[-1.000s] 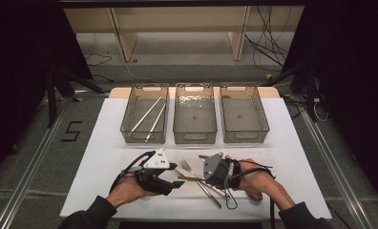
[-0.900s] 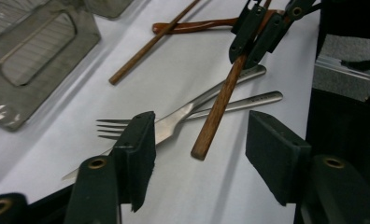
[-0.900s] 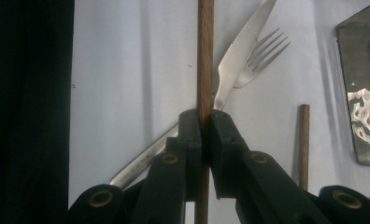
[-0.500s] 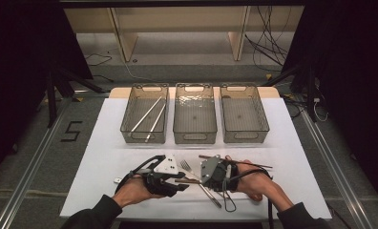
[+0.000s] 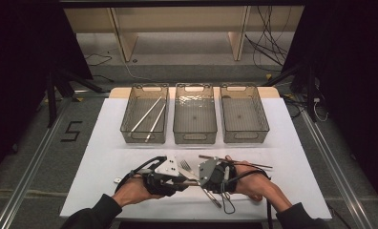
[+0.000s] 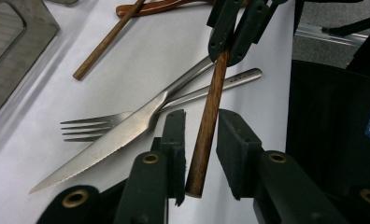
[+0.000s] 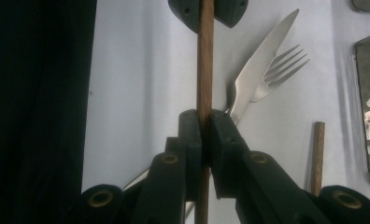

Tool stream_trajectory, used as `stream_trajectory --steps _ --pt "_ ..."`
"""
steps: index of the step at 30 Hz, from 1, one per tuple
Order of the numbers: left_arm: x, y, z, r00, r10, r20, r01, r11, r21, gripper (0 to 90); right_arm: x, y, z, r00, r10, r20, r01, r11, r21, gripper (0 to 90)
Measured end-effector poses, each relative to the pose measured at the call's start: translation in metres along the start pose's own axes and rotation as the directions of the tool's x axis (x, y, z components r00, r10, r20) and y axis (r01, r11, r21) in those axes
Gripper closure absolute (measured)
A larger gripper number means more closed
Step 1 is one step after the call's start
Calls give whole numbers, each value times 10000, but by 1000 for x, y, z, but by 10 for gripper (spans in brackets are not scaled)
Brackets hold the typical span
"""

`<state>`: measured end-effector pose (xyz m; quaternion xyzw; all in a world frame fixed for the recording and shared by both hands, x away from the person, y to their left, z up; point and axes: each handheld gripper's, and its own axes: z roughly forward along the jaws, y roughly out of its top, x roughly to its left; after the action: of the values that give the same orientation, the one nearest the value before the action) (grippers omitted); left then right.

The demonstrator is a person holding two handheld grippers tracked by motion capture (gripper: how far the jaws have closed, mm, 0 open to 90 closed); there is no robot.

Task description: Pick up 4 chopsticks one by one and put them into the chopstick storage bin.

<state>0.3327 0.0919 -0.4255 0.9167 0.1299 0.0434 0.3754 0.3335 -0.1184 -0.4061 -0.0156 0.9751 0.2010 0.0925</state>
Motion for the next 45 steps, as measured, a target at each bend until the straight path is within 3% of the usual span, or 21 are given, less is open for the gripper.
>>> stream_trajectory --steps 10,14,16,22,28,31,37,41,45 --pt "-3 0 0 9972 395 628 -403 9991 119 812 1 -1 1 9995 -292 71 292 9996 24 830" --pt "-4 0 -1 9970 522 562 -529 9985 102 828 1 -1 1 9995 -320 45 320 9995 -7 816" --pt "-3 0 -2 9978 437 489 -441 9990 69 830 0 -1 -1 9998 -160 99 161 9998 -90 799" --pt "5 -5 -12 9994 341 -43 -340 9994 35 831 -6 -9 -16 9947 919 463 -878 9927 -830 575" --pt "14 -10 -26 9984 -30 -563 14 9996 -293 832 -12 -22 -31 9776 1978 723 -1844 9698 -1599 477" --pt "21 -12 -35 9944 -344 -1003 299 9985 -468 832 -13 -28 -34 9668 2432 789 -2253 9561 -1872 428" --pt "34 -17 -51 9753 -1309 -1777 1146 9884 -993 831 -14 -36 -38 9425 3190 997 -2843 9220 -2628 385" --pt "45 -17 -61 9490 -2086 -2363 1772 9731 -1473 832 -13 -42 -39 9245 3620 1195 -3187 9059 -2787 369" --pt "57 -17 -71 9190 -2589 -2973 2112 9601 -1833 831 -15 -50 -37 8977 4237 1211 -3750 8787 -2953 353"
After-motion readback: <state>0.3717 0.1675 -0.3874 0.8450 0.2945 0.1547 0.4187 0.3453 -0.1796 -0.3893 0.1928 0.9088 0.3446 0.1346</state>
